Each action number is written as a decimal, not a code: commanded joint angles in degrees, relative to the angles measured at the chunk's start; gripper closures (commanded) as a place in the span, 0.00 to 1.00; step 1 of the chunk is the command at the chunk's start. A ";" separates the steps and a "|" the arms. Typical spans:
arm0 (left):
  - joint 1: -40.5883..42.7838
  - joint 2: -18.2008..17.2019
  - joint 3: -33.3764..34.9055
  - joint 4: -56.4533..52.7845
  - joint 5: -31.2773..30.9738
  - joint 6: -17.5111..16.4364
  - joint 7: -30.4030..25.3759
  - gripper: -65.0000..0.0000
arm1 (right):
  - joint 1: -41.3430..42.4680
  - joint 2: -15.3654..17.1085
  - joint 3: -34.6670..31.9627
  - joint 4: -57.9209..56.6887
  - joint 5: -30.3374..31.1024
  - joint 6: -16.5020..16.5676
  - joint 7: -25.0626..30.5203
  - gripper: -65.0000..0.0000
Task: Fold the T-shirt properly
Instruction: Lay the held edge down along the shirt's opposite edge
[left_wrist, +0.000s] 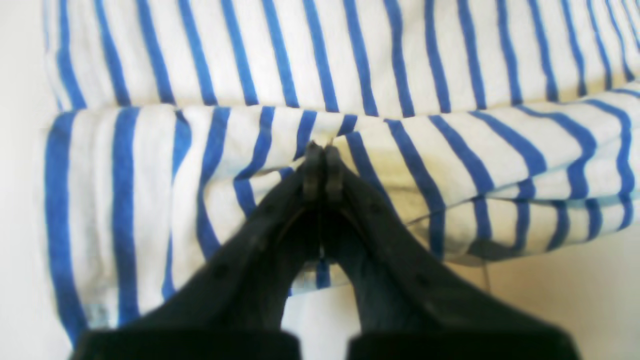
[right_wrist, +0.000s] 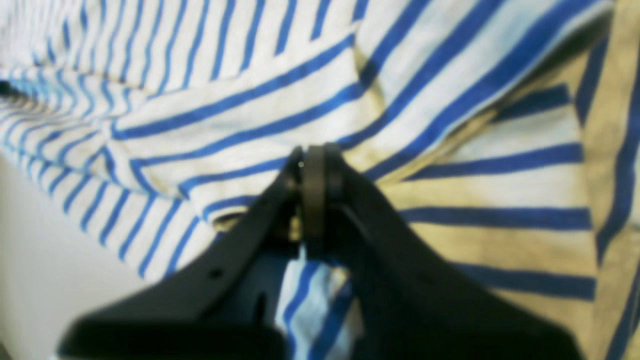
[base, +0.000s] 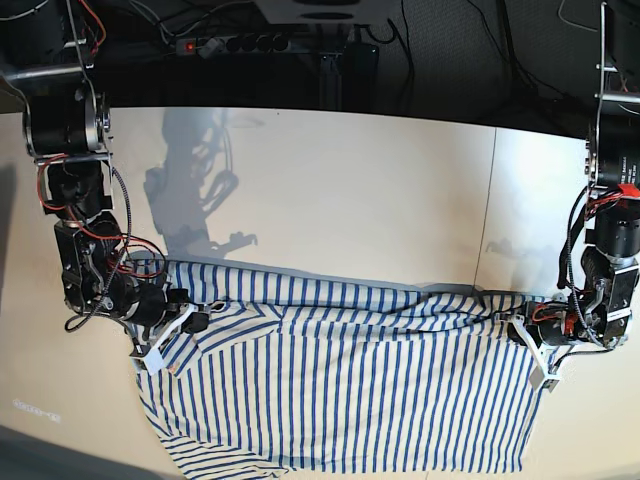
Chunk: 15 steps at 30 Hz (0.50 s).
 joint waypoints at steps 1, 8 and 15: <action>-0.68 -1.01 0.00 2.16 -1.05 -1.44 1.70 1.00 | -1.11 0.76 1.22 1.55 -2.47 1.07 -4.63 1.00; 5.68 -2.95 0.00 10.29 -4.72 -1.64 6.45 1.00 | -11.80 0.81 8.83 15.45 -2.69 1.07 -8.24 1.00; 17.84 -7.19 -0.17 22.91 -5.11 -1.64 7.72 1.00 | -23.61 2.01 12.28 27.50 -1.73 1.05 -9.73 1.00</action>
